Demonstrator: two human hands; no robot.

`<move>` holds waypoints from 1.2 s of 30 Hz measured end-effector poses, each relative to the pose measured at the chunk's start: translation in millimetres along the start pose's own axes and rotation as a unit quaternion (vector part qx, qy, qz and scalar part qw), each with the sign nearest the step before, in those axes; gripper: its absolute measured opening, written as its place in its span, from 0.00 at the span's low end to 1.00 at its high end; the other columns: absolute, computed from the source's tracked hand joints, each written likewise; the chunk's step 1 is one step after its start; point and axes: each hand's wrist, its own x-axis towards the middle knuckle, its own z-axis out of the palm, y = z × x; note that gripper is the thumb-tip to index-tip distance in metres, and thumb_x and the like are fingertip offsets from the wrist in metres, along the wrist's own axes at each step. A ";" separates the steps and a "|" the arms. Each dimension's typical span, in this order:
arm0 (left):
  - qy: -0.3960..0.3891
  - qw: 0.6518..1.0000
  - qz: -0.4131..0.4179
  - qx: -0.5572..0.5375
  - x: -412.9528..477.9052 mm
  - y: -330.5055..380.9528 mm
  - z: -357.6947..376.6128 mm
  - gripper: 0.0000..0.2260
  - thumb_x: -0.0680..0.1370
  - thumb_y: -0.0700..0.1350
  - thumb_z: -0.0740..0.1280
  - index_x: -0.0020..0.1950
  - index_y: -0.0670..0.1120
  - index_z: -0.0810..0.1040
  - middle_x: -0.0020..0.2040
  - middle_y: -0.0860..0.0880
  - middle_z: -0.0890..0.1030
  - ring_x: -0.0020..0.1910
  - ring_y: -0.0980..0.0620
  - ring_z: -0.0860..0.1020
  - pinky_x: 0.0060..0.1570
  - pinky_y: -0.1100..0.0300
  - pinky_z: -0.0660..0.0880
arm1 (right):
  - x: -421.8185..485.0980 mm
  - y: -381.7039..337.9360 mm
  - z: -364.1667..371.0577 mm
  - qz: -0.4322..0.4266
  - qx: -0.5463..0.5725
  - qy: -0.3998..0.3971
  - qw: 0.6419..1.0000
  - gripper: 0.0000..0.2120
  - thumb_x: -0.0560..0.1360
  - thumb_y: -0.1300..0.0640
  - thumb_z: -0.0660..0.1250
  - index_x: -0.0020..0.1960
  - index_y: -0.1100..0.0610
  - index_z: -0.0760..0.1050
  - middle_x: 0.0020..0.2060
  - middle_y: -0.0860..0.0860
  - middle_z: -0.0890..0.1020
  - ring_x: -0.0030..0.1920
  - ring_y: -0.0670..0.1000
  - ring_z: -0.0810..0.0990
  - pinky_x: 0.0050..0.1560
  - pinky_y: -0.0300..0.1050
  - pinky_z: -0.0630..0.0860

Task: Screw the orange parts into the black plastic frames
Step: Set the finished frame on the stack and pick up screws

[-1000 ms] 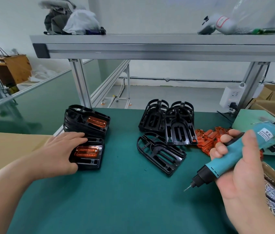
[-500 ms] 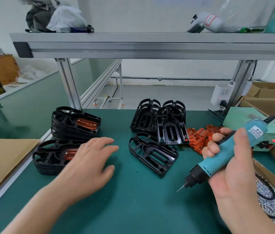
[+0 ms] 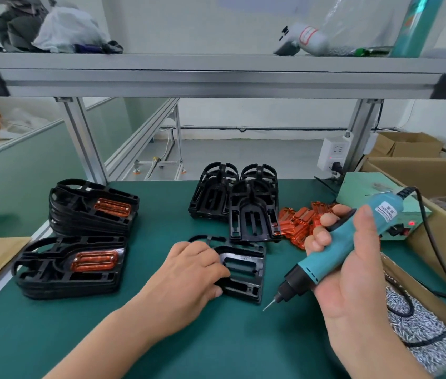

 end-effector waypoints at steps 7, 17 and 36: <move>-0.058 0.997 0.035 -0.042 -10.3 37.1 -20.3 0.18 0.82 0.63 0.58 0.65 0.58 0.78 0.52 0.59 0.74 0.58 0.56 0.69 0.63 0.56 0.67 | -6.0 -14.0 1.2 0.021 0.005 0.006 1.000 0.14 0.86 0.41 0.60 0.61 0.52 0.69 0.44 0.46 0.76 0.42 0.46 0.73 0.49 0.44 0.68; 0.107 0.988 -0.037 -0.107 4.1 30.3 -25.2 0.17 0.81 0.43 0.60 0.67 0.53 0.79 0.57 0.59 0.76 0.58 0.57 0.72 0.61 0.58 0.73 | 9.0 -6.9 -7.8 -0.005 0.034 0.022 0.999 0.13 0.84 0.43 0.68 0.54 0.53 0.75 0.41 0.49 0.78 0.35 0.48 0.74 0.37 0.40 0.73; 0.071 0.978 0.112 0.159 47.6 -2.8 -17.2 0.19 0.75 0.42 0.74 0.64 0.56 0.80 0.69 0.56 0.79 0.72 0.50 0.72 0.67 0.52 0.73 | 17.0 -0.3 -17.3 -0.001 0.055 0.004 0.998 0.14 0.81 0.43 0.73 0.52 0.53 0.79 0.42 0.51 0.79 0.35 0.48 0.75 0.37 0.41 0.75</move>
